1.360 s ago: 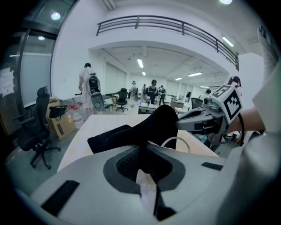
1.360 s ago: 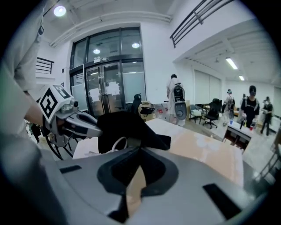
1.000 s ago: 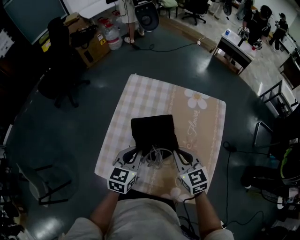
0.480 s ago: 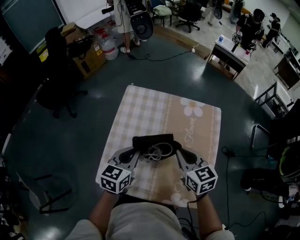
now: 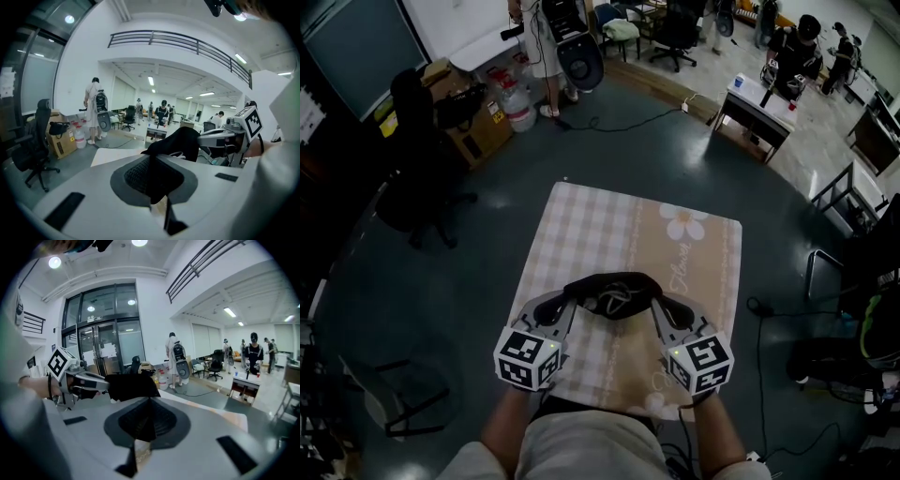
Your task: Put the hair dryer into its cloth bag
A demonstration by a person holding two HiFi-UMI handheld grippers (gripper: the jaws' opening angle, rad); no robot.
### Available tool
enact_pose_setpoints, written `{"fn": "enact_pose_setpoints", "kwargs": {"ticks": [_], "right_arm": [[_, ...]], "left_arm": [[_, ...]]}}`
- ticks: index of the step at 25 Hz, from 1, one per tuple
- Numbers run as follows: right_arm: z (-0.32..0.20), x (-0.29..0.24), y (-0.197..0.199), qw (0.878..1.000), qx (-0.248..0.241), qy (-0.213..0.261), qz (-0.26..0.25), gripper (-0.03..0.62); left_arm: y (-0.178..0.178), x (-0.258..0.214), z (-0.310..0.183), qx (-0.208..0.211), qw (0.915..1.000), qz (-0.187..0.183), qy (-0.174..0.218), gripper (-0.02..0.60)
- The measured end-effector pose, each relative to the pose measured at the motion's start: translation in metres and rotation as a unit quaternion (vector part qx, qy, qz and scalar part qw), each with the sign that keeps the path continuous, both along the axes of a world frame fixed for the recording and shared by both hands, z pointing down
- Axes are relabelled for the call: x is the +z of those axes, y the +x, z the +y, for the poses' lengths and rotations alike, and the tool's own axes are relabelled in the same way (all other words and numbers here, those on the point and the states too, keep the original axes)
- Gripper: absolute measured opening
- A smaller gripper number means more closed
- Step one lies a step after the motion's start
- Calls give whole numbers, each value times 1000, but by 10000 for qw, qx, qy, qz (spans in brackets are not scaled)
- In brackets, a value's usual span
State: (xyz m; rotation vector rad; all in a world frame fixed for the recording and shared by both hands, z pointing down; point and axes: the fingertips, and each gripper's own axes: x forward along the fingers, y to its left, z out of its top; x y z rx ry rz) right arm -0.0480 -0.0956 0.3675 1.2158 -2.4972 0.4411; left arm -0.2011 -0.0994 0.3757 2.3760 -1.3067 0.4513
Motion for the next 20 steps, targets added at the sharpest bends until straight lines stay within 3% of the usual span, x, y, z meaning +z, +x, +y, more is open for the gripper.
{"fn": "enact_pose_setpoints", "kwargs": {"ticks": [10,20], "right_arm": [[-58,-22,9,9995,96,286,69,20],[-128,-50,13,9965,332,765,80,20]], "left_arm": [[4,-26,-66,59,9998,72,202,20],[7,-61,-138,-89,9973,-78,722,19]]}}
